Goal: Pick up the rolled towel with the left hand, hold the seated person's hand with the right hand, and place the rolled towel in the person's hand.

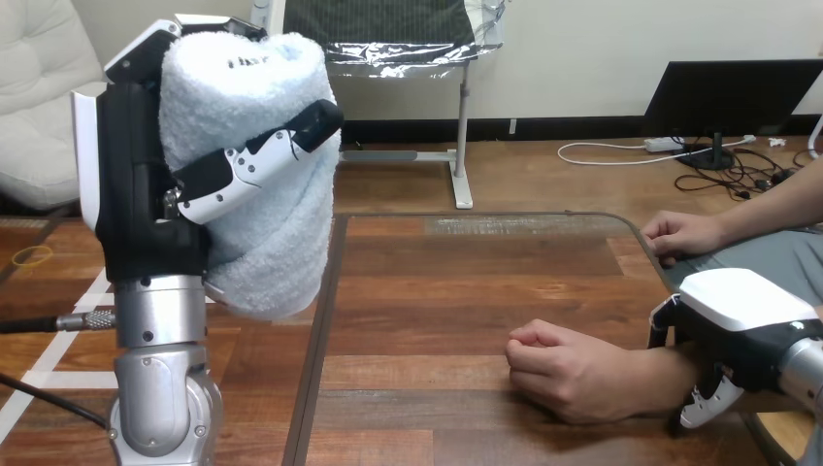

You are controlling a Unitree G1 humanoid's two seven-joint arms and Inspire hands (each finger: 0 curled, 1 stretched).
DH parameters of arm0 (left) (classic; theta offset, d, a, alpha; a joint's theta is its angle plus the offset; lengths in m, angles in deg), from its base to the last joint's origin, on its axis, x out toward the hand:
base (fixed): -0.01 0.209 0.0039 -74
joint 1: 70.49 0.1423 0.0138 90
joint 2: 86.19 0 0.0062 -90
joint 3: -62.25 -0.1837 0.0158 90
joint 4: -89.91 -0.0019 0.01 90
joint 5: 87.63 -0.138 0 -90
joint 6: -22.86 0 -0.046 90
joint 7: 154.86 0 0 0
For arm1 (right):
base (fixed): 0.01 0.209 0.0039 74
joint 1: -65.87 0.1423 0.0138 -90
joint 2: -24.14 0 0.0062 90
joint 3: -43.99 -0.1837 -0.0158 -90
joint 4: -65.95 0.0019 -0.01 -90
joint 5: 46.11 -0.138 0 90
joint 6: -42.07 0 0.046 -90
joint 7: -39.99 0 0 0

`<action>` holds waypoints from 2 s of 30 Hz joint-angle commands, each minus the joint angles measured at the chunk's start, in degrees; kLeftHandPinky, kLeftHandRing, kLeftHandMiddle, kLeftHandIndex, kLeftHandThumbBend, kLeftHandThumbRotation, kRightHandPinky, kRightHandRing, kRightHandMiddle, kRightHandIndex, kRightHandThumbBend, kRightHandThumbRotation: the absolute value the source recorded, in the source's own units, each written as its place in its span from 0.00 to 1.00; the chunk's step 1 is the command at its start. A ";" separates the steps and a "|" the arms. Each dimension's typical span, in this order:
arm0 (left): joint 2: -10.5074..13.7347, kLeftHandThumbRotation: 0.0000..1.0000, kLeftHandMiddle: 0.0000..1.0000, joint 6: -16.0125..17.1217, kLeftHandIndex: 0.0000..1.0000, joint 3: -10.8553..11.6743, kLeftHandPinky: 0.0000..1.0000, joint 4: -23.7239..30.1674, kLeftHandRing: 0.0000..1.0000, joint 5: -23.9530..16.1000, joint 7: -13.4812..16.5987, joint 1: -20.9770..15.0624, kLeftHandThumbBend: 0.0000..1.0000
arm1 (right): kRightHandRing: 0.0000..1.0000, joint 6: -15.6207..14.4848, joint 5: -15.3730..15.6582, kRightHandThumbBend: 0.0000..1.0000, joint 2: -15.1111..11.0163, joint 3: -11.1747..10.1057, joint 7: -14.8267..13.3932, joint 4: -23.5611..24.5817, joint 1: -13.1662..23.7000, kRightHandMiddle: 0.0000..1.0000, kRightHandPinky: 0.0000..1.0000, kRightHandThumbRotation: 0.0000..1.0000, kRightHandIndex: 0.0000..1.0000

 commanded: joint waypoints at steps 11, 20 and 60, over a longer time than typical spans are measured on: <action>-0.11 0.00 0.36 1.45 0.40 0.09 0.25 -0.27 0.31 -0.23 -0.20 -4.53 0.61 | 0.21 0.31 -2.24 0.82 2.97 1.44 -0.34 -2.73 -0.40 0.31 0.15 0.08 0.41; -0.27 0.00 0.37 1.13 0.40 -0.01 0.25 -0.54 0.31 -0.49 -0.14 -4.78 0.60 | 0.20 0.44 -3.09 0.80 3.01 1.07 -0.42 -2.19 -0.42 0.30 0.14 0.10 0.38; -3.42 0.00 0.39 0.47 0.40 -1.22 0.27 -8.69 0.34 -1.21 1.63 -8.90 0.59 | 0.27 -1.20 -10.63 0.82 1.99 -4.98 -0.19 4.28 1.03 0.35 0.20 0.12 0.41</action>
